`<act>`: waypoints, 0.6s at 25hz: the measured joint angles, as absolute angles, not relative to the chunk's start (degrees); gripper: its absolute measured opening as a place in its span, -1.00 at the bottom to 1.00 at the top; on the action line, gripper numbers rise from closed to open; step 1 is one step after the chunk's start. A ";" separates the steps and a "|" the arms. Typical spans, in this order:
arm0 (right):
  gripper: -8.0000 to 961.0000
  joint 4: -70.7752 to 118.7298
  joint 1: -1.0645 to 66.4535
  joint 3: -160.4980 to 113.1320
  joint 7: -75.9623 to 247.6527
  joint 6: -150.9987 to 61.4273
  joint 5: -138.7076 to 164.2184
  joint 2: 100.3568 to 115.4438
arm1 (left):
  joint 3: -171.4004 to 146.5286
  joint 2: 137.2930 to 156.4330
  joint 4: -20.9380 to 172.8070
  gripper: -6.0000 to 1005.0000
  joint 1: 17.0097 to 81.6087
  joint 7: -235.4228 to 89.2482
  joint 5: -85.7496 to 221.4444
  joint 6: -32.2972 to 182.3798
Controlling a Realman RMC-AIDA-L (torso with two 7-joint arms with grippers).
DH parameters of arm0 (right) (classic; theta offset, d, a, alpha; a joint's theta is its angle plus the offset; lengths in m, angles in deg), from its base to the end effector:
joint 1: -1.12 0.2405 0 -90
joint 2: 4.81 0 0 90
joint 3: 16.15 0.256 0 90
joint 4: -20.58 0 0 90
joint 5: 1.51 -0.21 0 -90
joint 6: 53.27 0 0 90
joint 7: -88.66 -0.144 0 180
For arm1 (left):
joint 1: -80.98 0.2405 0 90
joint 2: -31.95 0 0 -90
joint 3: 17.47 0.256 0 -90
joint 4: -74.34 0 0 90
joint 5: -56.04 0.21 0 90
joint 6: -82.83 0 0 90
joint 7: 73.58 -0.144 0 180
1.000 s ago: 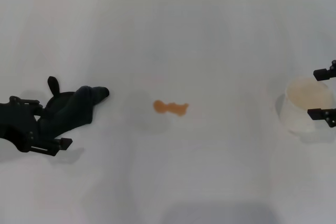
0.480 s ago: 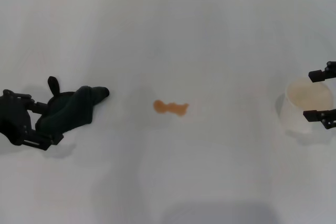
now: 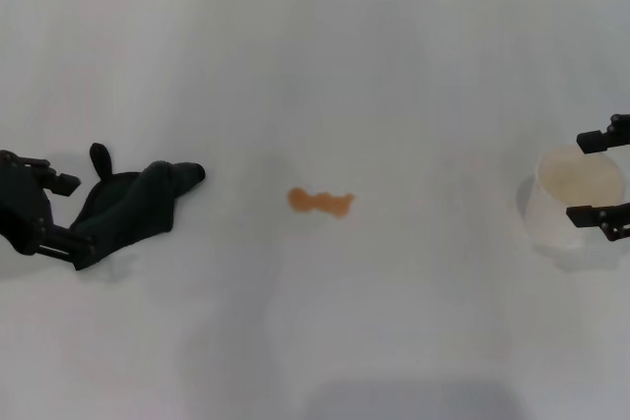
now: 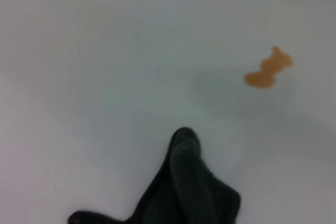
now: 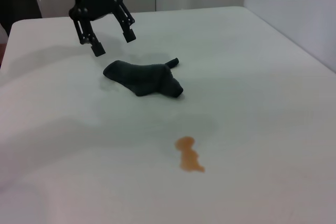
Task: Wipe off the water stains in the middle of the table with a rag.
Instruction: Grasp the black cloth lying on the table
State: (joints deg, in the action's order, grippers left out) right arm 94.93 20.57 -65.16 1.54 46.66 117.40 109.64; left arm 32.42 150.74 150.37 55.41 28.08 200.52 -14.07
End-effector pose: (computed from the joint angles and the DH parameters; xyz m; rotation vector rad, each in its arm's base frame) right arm 0.2563 0.3048 0.0966 -2.7969 0.2256 0.1686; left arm -0.2698 0.3231 0.0745 -2.7357 -0.5883 0.2869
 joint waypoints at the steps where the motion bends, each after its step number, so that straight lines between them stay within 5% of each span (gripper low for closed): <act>1: 0.82 94.93 20.61 -65.21 1.53 46.67 117.40 109.64 | 32.41 150.81 150.35 0.74 55.26 28.23 201.12 -13.62; 15: 0.82 94.57 21.82 -67.06 0.92 46.72 116.79 109.72 | 32.66 150.91 142.51 0.74 51.31 28.21 201.58 -8.07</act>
